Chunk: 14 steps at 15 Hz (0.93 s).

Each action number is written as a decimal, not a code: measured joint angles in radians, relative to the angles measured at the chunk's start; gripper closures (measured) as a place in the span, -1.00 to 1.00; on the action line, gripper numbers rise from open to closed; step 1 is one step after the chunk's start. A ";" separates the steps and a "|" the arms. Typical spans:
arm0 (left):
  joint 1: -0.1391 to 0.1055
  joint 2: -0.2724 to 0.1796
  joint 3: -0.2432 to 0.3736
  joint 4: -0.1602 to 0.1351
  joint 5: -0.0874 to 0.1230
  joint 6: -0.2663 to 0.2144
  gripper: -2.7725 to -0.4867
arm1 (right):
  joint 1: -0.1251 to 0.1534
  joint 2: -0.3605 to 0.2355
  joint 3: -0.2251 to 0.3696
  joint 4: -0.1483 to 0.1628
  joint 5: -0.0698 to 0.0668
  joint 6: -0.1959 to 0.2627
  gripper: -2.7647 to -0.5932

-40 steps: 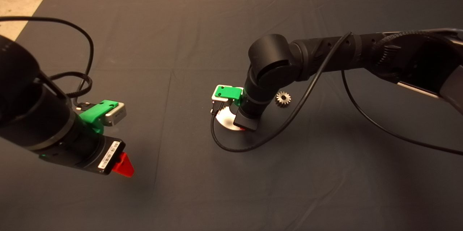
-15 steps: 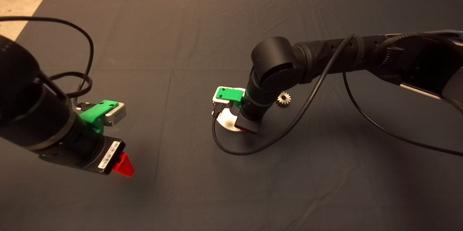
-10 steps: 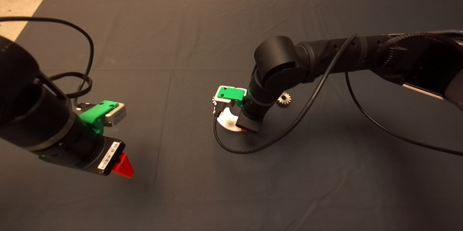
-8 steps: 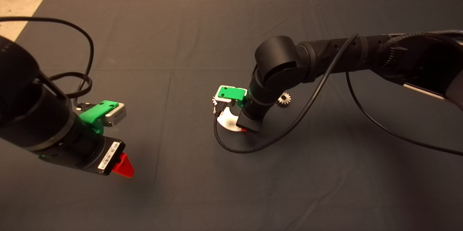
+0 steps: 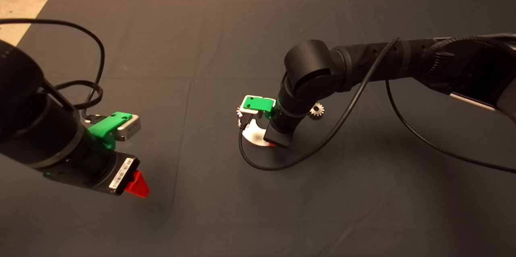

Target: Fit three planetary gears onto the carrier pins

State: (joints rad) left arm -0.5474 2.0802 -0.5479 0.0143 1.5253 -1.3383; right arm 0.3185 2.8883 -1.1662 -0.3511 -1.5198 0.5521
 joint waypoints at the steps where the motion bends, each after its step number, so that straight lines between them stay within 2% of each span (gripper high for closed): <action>1: 0.000 0.000 0.000 0.000 0.000 0.000 -0.48 | 0.000 0.004 0.000 0.000 -0.004 0.000 0.56; 7: 0.000 0.000 0.001 0.000 0.000 0.000 -0.48 | 0.005 0.010 -0.002 0.000 -0.010 0.000 0.56; 14: 0.000 0.000 0.001 0.000 0.000 0.000 -0.48 | 0.037 0.010 -0.024 0.000 -0.011 0.001 0.56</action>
State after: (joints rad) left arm -0.5474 2.0802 -0.5468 0.0143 1.5253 -1.3387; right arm 0.3555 2.8985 -1.1906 -0.3506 -1.5306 0.5528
